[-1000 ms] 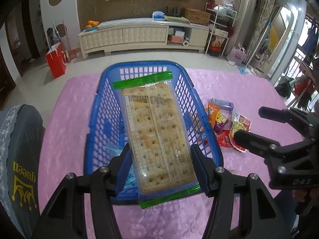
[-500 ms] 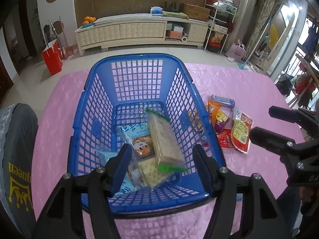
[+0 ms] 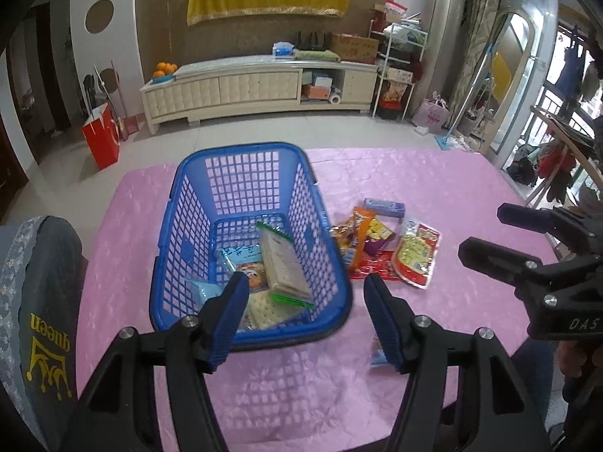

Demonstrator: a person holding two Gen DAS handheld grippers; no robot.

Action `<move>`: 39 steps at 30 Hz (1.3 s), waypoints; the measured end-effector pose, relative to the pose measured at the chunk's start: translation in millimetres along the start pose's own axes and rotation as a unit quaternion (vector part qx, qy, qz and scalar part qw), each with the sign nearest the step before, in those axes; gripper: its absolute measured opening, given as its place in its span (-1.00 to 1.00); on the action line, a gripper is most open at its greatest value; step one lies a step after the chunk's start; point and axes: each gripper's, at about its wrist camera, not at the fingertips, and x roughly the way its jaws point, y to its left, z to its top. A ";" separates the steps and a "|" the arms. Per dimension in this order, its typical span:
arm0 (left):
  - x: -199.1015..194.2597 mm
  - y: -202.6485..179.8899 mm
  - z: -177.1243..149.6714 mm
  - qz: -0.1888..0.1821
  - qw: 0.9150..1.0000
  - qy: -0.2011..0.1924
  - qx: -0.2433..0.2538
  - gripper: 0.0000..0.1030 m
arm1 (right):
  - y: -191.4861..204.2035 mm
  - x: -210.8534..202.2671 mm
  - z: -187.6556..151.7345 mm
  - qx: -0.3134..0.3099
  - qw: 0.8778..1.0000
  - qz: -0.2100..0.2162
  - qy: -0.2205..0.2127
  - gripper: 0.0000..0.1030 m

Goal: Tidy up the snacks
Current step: 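Move both tools back toward the snack pile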

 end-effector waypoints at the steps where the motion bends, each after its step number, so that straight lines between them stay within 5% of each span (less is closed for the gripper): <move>1: -5.0 -4.8 -1.7 0.000 1.000 -0.003 0.003 0.19 | -0.2 -4.1 -2.7 -0.001 1.000 -0.003 -0.002 0.78; 9: -26.0 -38.0 -12.4 -0.009 0.999 -0.021 0.026 0.39 | -14.6 -31.3 -28.9 0.020 1.000 -0.022 -0.007 0.78; 18: -29.9 -76.5 -30.5 -0.032 0.998 -0.018 0.048 0.40 | -35.5 -47.3 -56.6 0.041 0.998 -0.040 -0.001 0.78; 39: 50.0 -118.3 -66.3 -0.057 0.993 0.079 0.063 0.40 | -83.8 -9.6 -117.5 0.101 0.991 -0.051 0.067 0.78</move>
